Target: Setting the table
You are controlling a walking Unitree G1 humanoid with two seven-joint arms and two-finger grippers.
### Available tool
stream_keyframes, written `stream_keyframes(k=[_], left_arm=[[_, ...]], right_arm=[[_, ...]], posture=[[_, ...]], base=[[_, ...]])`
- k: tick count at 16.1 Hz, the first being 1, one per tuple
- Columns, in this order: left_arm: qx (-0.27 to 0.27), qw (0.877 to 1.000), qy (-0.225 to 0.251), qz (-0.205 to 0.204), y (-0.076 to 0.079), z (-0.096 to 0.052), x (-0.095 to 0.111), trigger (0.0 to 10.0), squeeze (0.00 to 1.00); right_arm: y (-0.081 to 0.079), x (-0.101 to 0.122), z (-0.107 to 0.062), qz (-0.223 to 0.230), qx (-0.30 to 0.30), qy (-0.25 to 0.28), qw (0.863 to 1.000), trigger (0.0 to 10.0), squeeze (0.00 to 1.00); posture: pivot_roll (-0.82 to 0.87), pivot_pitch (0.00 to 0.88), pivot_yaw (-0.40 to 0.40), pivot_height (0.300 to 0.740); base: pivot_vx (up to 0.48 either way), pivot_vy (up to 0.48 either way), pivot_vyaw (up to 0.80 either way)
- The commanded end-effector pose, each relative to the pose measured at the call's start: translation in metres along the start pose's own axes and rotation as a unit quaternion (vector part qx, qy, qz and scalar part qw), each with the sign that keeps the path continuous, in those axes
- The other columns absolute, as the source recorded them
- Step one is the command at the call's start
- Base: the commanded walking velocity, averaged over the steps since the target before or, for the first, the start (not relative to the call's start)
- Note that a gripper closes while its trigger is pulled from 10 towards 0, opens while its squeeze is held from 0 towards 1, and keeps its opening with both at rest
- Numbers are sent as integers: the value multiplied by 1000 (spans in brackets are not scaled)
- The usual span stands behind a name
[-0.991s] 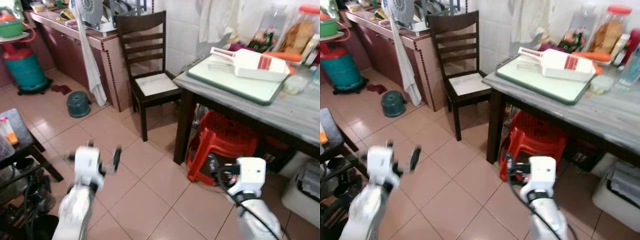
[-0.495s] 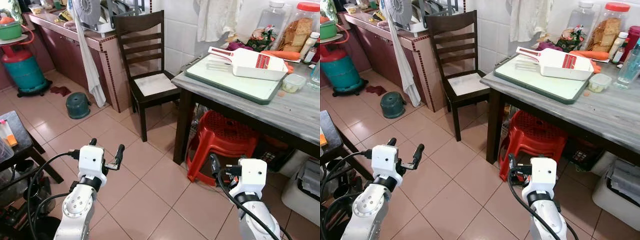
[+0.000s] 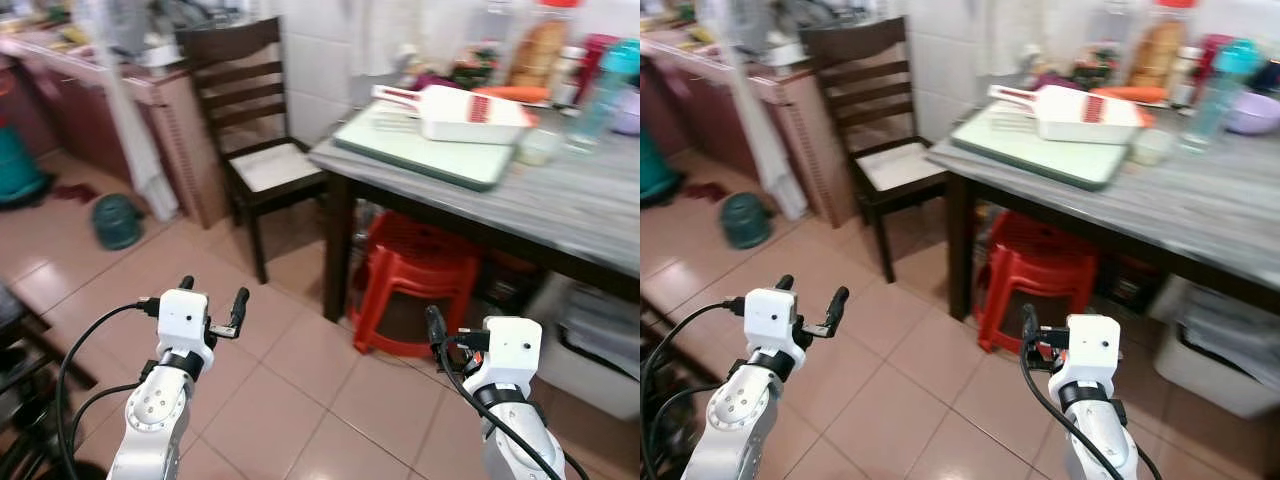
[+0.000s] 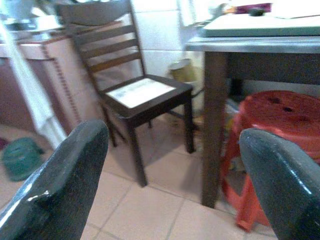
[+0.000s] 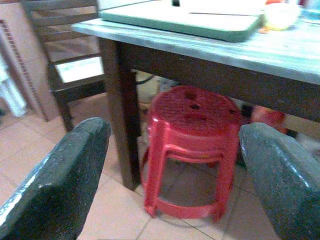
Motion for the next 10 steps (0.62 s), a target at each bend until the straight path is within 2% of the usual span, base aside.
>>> stream_keyframes(k=[1, 10], left_arm=[[-1, 1000, -7, -1, -1, 1, -1, 10000, 0], [-24, 1000, -13, 0, 4, 2, -1, 10000, 0]], right_arm=[[2, 1, 1, -1, -4, 0, 1000, 10000, 0], [4, -1, 0, 1, -7, -6, 1000, 10000, 0]], posture=[[-2, 0, 24, 740], [-7, 0, 20, 740]], base=[[0, 0, -788], [0, 0, -788]])
Point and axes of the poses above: a point about 5 cm out from each wrist's last joint towards the gripper, its own z axis pointing out of the wrist towards the gripper, its own x axis along the axis of the wrist's last joint, y = z × x, the point moved 2 cm from there along z, pointing out of the wrist towards the gripper, and after that the axes turned 13 degrees about -z, right-handed, at the moved point
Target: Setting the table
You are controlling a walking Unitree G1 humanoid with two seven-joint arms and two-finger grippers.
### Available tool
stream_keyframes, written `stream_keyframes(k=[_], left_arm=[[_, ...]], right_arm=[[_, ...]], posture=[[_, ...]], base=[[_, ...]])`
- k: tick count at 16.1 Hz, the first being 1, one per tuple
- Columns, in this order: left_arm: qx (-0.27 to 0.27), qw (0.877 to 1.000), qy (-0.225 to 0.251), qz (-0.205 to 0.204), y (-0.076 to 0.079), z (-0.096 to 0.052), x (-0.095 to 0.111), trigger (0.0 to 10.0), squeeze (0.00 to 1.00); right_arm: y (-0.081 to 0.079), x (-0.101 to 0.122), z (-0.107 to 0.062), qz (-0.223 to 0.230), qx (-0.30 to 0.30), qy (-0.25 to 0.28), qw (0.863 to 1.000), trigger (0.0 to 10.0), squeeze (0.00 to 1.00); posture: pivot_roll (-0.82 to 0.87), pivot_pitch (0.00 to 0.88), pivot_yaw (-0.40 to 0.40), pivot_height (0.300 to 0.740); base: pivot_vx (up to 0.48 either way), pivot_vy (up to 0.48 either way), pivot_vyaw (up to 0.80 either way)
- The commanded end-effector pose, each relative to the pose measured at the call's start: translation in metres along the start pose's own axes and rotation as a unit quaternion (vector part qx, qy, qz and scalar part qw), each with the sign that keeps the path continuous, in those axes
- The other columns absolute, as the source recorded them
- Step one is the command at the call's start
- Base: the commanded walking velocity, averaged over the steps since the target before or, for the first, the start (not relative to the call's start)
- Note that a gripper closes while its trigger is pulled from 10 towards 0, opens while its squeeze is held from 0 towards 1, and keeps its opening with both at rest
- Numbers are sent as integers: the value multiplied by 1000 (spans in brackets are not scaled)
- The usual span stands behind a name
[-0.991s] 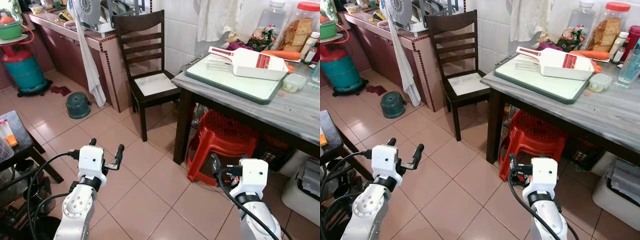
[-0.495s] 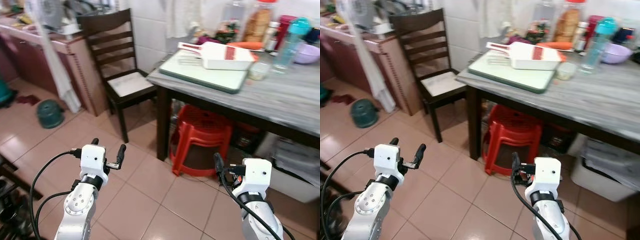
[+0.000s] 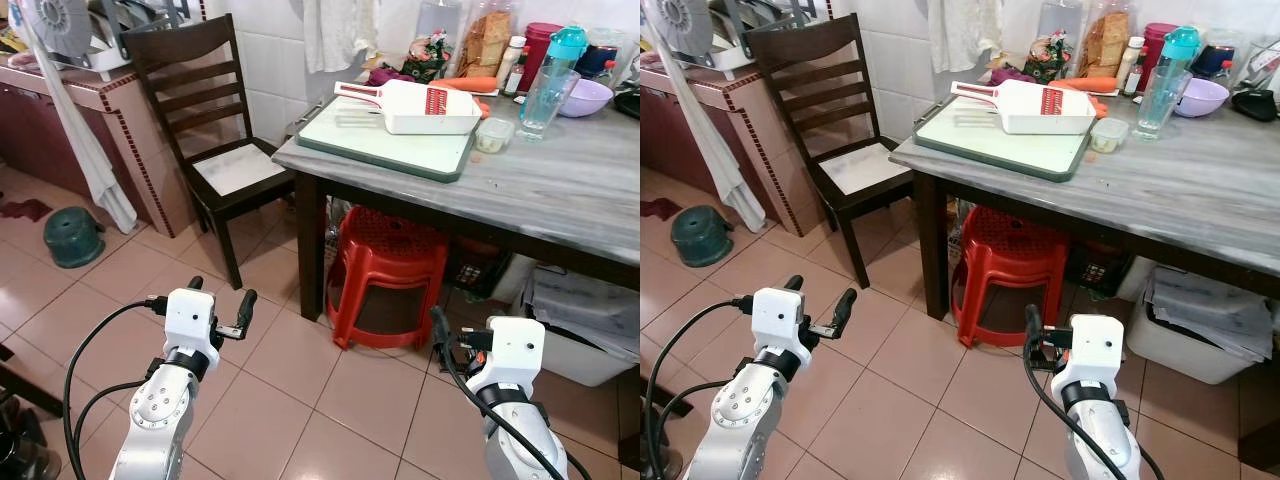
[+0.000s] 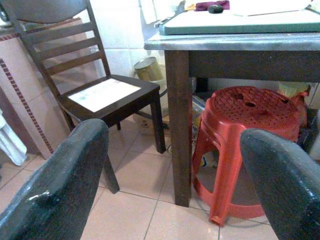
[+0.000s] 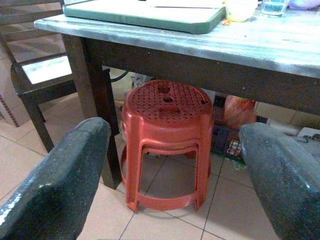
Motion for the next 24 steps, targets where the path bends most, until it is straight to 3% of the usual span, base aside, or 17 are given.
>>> stream_keyframes(k=[1, 10, 24], left_arm=[[-9, 1000, -6, 0, 1, 0, 0, 10000, 0], [-12, 1000, -14, -4, 0, -1, -4, 10000, 0], [-15, 1000, -19, 1, 0, -1, -6, 10000, 0]], right_arm=[[2, 0, 0, 0, -3, -4, 1000, 10000, 0], [2, -1, -1, 0, 0, -5, 1000, 10000, 0], [1, -2, 1, 0, 6, -8, 1000, 10000, 0]], posture=[[-8, 0, 21, 740], [-11, 0, 15, 740], [-11, 0, 12, 740]], base=[[0, 0, -788], [0, -80, -72], [0, -248, -618]])
Point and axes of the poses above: a point about 5 cm out from each wrist's last joint towards the gripper, its own z axis pointing out of the wrist towards the gripper, its own x axis along the axis of the wrist's last joint, y = z × x, the point moved 2 cm from there along z, pointing out of the wrist towards the gripper, and after that the axes turned 13 degrees about -z, right-handed, at the moved point
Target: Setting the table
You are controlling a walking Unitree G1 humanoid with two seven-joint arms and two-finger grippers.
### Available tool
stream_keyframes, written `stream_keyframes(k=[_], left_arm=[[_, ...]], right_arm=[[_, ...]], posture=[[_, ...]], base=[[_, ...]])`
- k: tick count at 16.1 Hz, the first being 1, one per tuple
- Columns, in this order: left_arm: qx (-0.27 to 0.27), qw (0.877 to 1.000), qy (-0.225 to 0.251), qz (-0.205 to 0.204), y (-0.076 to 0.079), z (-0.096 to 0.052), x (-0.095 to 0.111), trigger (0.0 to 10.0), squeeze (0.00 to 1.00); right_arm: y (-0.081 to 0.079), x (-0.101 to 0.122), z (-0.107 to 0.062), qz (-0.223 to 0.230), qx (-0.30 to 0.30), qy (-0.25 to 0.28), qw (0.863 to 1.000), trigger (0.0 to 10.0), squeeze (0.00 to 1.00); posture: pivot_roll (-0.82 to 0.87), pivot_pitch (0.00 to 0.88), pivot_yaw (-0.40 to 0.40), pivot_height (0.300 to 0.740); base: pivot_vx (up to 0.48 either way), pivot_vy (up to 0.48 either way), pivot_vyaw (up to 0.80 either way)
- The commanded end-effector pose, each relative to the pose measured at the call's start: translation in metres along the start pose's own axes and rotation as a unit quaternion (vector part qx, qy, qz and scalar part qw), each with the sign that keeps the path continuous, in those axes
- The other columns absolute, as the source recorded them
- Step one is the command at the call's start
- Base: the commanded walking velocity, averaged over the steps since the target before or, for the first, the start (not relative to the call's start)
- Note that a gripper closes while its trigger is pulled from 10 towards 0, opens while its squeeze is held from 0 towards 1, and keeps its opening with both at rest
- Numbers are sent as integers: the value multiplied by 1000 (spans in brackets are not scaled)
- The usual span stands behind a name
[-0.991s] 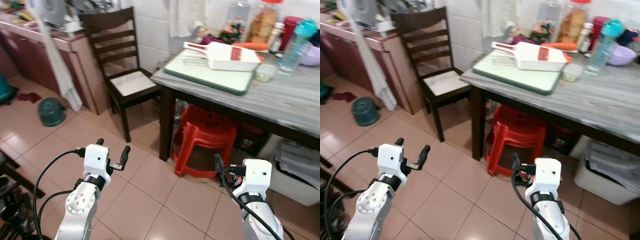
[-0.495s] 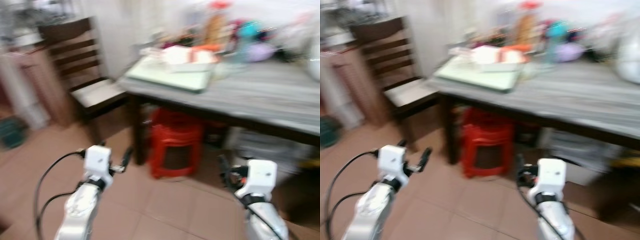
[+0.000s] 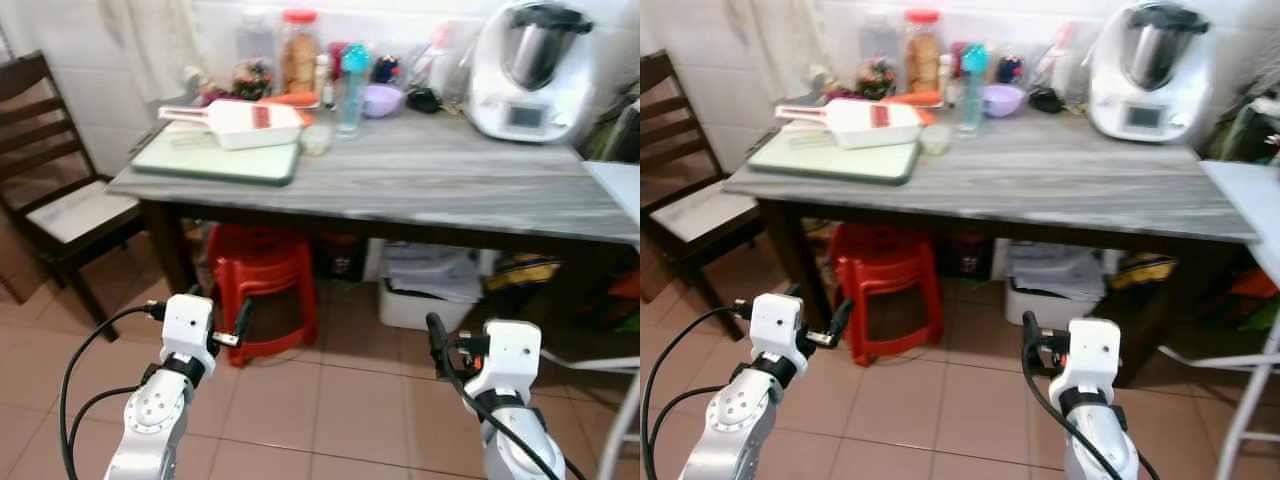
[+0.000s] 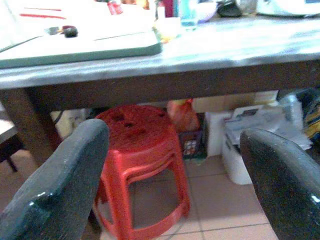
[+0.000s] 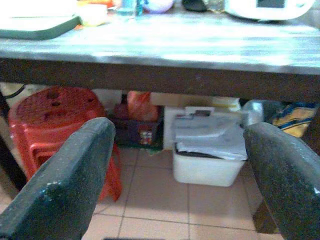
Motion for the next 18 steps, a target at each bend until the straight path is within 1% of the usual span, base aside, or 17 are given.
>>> stream_keyframes(k=[1, 3, 6, 8, 11, 12, 16, 18], left_arm=[[-9, 1000, 1, -2, 5, 3, 1, 10000, 0], [-10, 1000, 2, -1, 5, 4, 1, 10000, 0], [-9, 1000, 2, 0, 5, 3, 1, 10000, 0], [-9, 1000, 3, 0, 5, 2, 1, 10000, 0], [-6, 999, 32, -11, 7, 5, 16, 10000, 0], [1, 999, 44, -22, 6, 4, 22, 10000, 0], [8, 999, 39, -24, 4, -1, 19, 10000, 0], [6, 999, 35, -25, 4, -1, 18, 10000, 0]], right_arm=[[4, 2, 2, -4, -1, 3, 1000, 10000, 0], [4, 2, 3, -3, 0, 4, 1000, 10000, 0], [3, 3, 3, -3, 0, 6, 1000, 10000, 0], [3, 10, 3, -7, 1, 23, 1000, 10000, 0], [6, 18, 1, -4, -5, 46, 999, 10000, 0], [8, 21, 0, -3, -7, 53, 999, 10000, 0], [8, 23, -2, -2, -5, 57, 998, 10000, 0], [7, 23, -1, -3, -2, 57, 998, 10000, 0]], posture=[[-11, 0, 12, 740], [-9, 0, 10, 740], [-8, 0, 12, 740], [-7, 0, 13, 740], [-5, 0, 13, 740], [-5, 0, 13, 740], [-3, 0, 9, 740], [-1, 0, 10, 740]], base=[[0, -251, -738], [0, -251, -553], [0, -250, 0], [0, -251, 0], [0, -251, 0], [0, -251, 0], [0, -253, 0], [0, -255, 0]])
Point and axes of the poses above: a point about 5 cm out from each wrist's last joint towards the gripper, its own z axis pointing out of the wrist towards the gripper, its own x axis along the axis of the wrist's last joint, y = z × x, the point moved 2 cm from there along z, pointing out of the wrist towards the gripper, and after that the axes turned 13 degrees about -z, right-handed, at the moved point
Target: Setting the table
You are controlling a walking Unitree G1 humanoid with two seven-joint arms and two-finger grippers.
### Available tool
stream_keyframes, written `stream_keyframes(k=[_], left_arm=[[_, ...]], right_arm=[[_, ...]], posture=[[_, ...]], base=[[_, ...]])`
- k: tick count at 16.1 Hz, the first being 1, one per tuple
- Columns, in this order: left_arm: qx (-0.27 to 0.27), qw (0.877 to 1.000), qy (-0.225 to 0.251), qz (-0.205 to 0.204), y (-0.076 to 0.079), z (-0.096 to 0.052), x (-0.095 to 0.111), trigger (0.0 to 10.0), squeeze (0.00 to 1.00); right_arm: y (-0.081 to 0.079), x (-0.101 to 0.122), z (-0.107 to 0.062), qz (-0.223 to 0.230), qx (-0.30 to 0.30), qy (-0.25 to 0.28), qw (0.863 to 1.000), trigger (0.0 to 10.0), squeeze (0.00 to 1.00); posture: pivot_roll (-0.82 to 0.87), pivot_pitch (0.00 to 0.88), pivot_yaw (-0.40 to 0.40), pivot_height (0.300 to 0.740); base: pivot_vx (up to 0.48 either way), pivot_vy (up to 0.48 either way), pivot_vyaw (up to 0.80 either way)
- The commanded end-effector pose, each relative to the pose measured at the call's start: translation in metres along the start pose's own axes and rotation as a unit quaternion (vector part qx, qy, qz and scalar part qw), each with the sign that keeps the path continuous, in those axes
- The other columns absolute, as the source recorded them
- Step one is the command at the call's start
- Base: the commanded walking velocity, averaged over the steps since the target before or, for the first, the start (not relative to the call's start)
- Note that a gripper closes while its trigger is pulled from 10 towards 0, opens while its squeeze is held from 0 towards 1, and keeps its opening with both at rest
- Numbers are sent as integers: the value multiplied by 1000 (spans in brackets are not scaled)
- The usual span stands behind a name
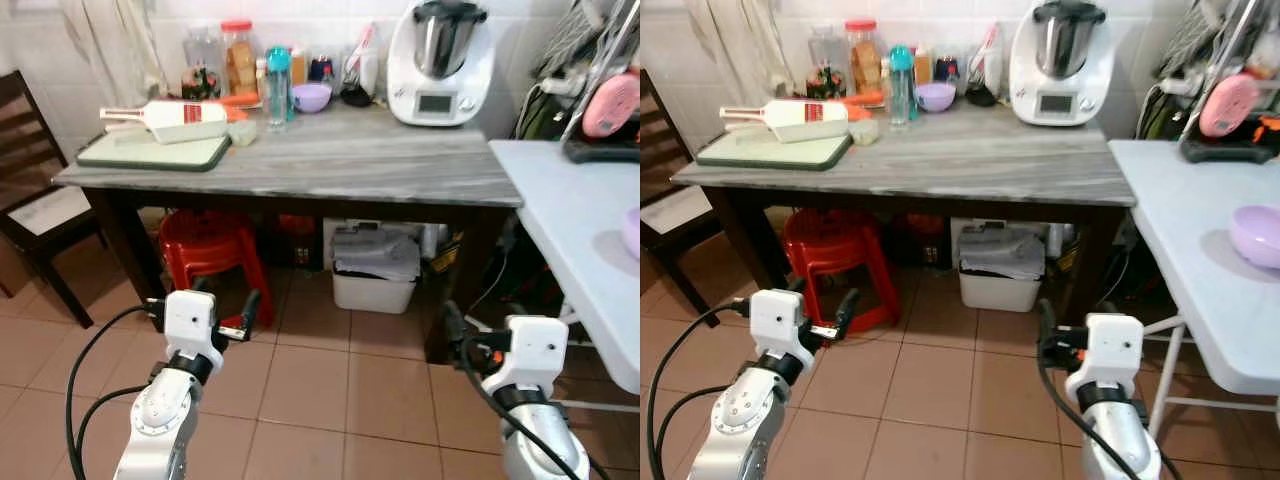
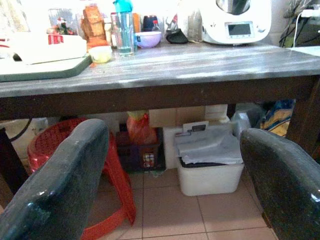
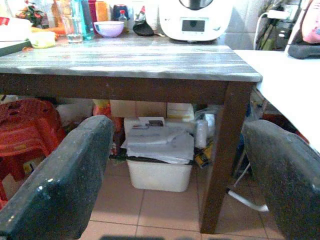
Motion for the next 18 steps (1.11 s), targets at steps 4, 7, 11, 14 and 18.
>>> stream_keyframes(k=[4, 7, 11, 14, 18], left_arm=[[5, 1000, -3, 9, -6, 0, 4, 10000, 0], [2, 1000, -6, 10, -6, 1, 3, 10000, 0], [-5, 1000, -10, 11, -3, 3, 3, 10000, 0], [-6, 1000, -11, 11, -3, 4, 2, 10000, 0], [-8, 1000, -15, 11, -3, 4, 1, 10000, 0]], right_arm=[[-9, 7, 2, 10, 12, 14, 1000, 10000, 0], [-9, 7, 1, 12, 11, 13, 1000, 10000, 0], [-10, 6, 2, 12, 10, 14, 1000, 10000, 0], [-10, 5, 1, 12, 10, 13, 1000, 10000, 0], [-10, 5, 1, 10, 11, 11, 1000, 10000, 0]], posture=[[-2, 0, 16, 740], [-3, 0, 20, 740], [-6, 0, 29, 740], [-8, 0, 30, 740], [-12, 0, 28, 740]], base=[[0, -254, 0], [0, -273, 0], [0, -307, 0], [0, -321, 0], [0, -318, 0]])
Point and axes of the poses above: a point about 5 cm out from each wrist's last joint towards the gripper, its own z axis pointing out of the wrist towards the gripper, its own x axis along the axis of the wrist's last joint, y = z × x, the point moved 2 cm from there along z, pointing out of the wrist towards the gripper, and after that the axes turned 13 degrees about -z, right-handed, at the moved point
